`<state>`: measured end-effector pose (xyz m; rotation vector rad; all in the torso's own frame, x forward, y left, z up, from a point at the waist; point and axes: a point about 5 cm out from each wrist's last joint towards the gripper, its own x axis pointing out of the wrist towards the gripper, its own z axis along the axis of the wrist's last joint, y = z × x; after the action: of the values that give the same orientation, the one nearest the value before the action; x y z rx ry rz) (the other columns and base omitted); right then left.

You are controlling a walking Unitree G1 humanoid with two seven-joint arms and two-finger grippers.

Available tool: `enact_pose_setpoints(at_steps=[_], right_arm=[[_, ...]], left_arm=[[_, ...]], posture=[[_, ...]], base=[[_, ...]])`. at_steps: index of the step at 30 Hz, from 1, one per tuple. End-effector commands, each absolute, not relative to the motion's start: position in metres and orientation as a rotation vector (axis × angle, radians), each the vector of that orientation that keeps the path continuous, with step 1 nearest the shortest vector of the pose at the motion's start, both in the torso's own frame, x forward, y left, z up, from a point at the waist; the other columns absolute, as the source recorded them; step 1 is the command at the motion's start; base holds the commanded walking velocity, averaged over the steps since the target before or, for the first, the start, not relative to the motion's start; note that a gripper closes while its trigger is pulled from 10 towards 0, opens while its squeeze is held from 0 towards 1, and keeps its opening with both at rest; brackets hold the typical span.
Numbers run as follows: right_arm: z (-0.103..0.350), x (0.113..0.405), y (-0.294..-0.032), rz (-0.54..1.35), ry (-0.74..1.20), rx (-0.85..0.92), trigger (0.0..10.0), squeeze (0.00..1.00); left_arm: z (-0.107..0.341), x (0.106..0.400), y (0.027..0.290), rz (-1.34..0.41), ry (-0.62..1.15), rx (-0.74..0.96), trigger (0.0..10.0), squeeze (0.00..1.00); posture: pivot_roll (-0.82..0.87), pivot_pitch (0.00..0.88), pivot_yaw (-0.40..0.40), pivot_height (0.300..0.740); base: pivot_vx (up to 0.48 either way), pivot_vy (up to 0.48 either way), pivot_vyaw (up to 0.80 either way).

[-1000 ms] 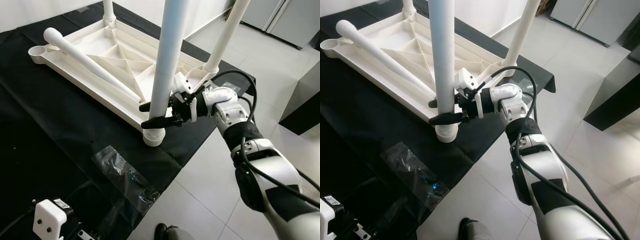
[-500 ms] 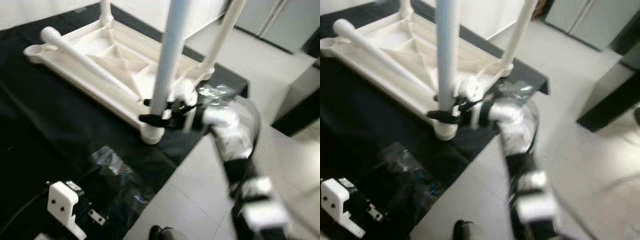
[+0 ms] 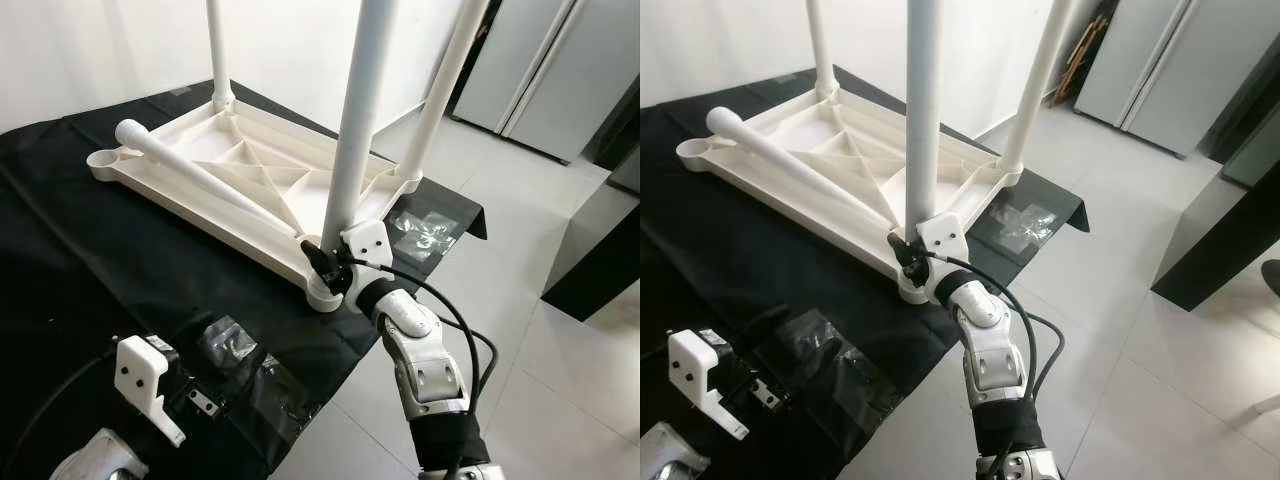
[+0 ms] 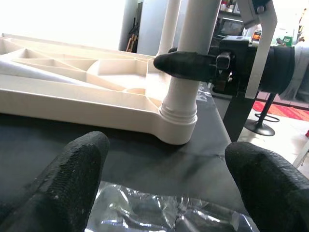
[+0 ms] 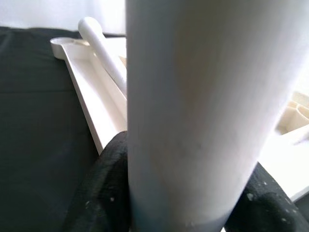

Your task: Building children table

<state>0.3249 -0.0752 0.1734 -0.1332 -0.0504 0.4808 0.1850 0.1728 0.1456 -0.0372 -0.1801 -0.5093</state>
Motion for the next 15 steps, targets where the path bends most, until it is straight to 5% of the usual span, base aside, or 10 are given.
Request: enact_pose_setpoints(at_steps=[1,6,10,12,13,14,15], right_arm=[[0.164,0.322,-0.08,0.487,0.047,-0.131,10.0,1.0],[0.194,0.332,-0.081,0.668,-0.025,-0.106,10.0,1.0],[0.219,0.343,-0.091,1.022,-0.096,-0.175,10.0,1.0],[0.219,0.343,-0.091,1.022,-0.096,-0.175,10.0,1.0],[0.226,0.342,-0.096,1.178,-0.1,-0.261,10.0,0.27],[0.232,0.344,-0.101,1.323,-0.08,-0.333,10.0,0.0],[0.232,0.344,-0.101,1.323,-0.08,-0.333,10.0,0.0]], left_arm=[[0.144,0.183,0.174,-0.503,-0.177,-0.043,10.0,0.0],[0.144,0.179,0.171,-0.527,-0.171,-0.038,10.0,0.0],[0.145,0.175,0.168,-0.542,-0.167,-0.04,10.0,0.0],[0.145,0.175,0.168,-0.542,-0.167,-0.04,10.0,0.0],[0.146,0.172,0.167,-0.546,-0.162,-0.038,10.0,0.0],[0.147,0.168,0.166,-0.549,-0.156,-0.035,10.0,0.0],[0.147,0.168,0.166,-0.549,-0.156,-0.035,10.0,0.0]], posture=[[-0.07,0.091,-0.161,0.74],[-0.07,0.114,-0.159,0.74],[-0.05,0.147,-0.159,0.74],[-0.05,0.147,-0.159,0.74],[-0.04,0.165,-0.157,0.74],[-0.03,0.18,-0.157,0.74],[-0.03,0.18,-0.157,0.74]], base=[[0.0,0.0,0.0],[0.0,0.0,0.0],[0.0,0.0,0.0],[0.0,0.0,0.0],[0.0,0.0,0.0],[0.0,0.0,0.0],[0.0,0.0,0.0]])
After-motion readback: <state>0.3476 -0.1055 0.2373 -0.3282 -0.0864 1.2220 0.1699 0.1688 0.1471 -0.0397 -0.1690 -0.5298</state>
